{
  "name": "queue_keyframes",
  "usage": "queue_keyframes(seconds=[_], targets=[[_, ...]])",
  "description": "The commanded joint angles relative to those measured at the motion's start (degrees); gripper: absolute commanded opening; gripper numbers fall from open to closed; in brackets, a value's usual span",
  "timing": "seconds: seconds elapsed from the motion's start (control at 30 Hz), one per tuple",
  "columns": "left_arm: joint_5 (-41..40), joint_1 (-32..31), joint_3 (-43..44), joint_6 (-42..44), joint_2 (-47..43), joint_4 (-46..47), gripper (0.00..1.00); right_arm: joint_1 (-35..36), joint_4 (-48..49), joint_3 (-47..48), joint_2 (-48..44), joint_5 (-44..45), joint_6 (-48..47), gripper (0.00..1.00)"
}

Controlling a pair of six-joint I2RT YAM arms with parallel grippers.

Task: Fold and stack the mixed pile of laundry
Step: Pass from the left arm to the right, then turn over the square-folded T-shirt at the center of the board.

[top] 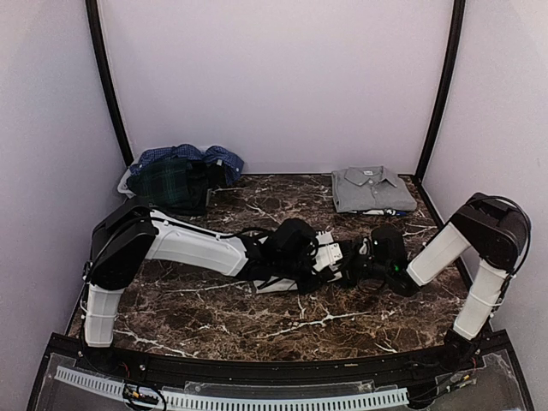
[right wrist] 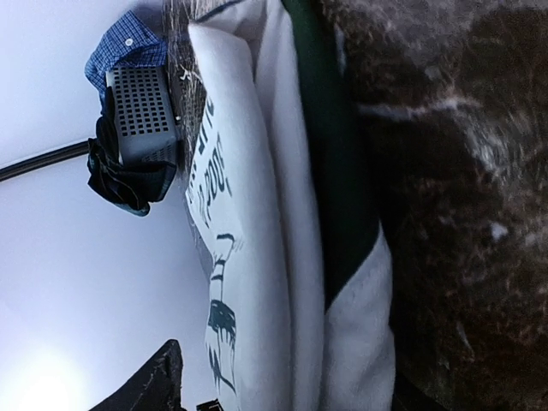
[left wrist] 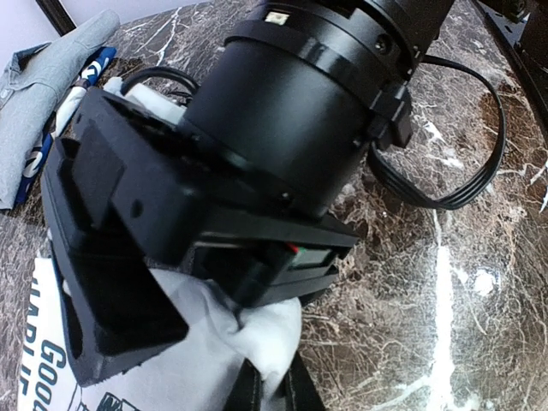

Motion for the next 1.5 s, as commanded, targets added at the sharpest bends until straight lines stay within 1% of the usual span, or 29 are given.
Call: queue_keyframes(seconds=[0.0,0.1,0.17,0.23,0.33,0.4,0.43,0.47,0.53,0.57,0.6,0.67,0.73,0.8,0.87,1.0,1.1,1.2,1.37,1.47], targets=[[0.97,-0.68,-1.02,0.13,-3.99,1.94,0.01,0.81,-3.47,3.48,0.8,6.33,-1.51,0.63],[1.13,-0.66,-1.4,1.49,-4.15,1.13,0.01,0.86,-4.91,4.96,2.1,6.91,-3.47,0.6],[1.55,-0.66,-2.09,2.23,-4.6,1.22,0.01,0.9,-4.09,5.31,3.59,6.85,-3.52,0.55],[2.07,-0.65,-2.77,2.54,-5.06,1.72,0.01,0.96,-1.79,4.94,5.05,6.85,-3.31,0.46],[2.67,-0.65,-3.04,2.27,-5.1,1.97,0.01,0.92,-0.8,4.4,5.33,8.14,-4.25,0.24],[2.17,-0.66,-2.77,1.12,-5.1,1.79,0.1,0.82,-3.21,5.12,3.67,8.1,-6.8,0.08],[1.24,-0.7,-2.49,0.22,-5.25,1.15,0.19,0.8,-6.33,5.96,2.29,8.02,-8.79,0.0],[0.6,-0.66,-2.3,-0.26,-5.35,0.69,0.24,0.79,-10.72,7.38,0.29,8.17,-11.16,0.0],[-1.24,-0.61,-1.95,-2.44,-5.92,-0.9,0.44,0.71,-22.06,10.6,-3.89,9.13,-16.25,0.0],[-2.25,-0.59,-2.22,-3.6,-6.62,-1.77,0.48,0.6,-27.88,12.18,-6.06,10.05,-18.7,0.0],[-2.73,-0.57,-2.69,-4.14,-7.05,-1.95,0.56,0.55,-32.88,13.64,-7.9,10.57,-21.5,0.0],[-4.52,-0.53,-5.4,-5.75,-8.75,-1.82,0.63,0.17,-42.48,16.55,-11.18,11.28,-26.73,0.0],[-6.3,-0.33,-8.16,-7.64,-11.52,-1.13,0.67,-0.89,-51.42,19.42,-13.31,10.85,-32.59,0.0],[-8.42,0.2,-10.72,-9.11,-13.64,-0.29,0.69,-2.63,-59.46,21.76,-15.05,8.82,-37.18,0.0],[-10.24,0.99,-13.22,-10.48,-15.79,0.15,0.7,-3.99,-66.99,24.03,-16.72,8.94,-42.11,0.0],[-11.56,2.32,-18.48,-12.78,-20.14,1.99,0.71,-6.5,-81.71,29.86,-20.65,13.26,-50.89,0.0],[-11.65,2.86,-21.8,-14.5,-22.83,3.59,0.71,-9.08,-89.14,33.07,-24.2,15.66,-56.19,0.0],[-11.66,3.03,-25.15,-15.69,-25.32,4.94,0.72,-11.58,-94.53,36.19,-27.38,18.53,-60.62,0.0],[-11.56,3.55,-28.15,-16.06,-27.76,6.05,0.72,-12.57,-107.49,44.71,-26.57,30.08,-65.89,0.0],[-11.07,4.0,-28.99,-16.58,-28.43,6.67,0.72,-12.59,-111.91,47.66,-26.14,36.77,-66.28,0.0]])
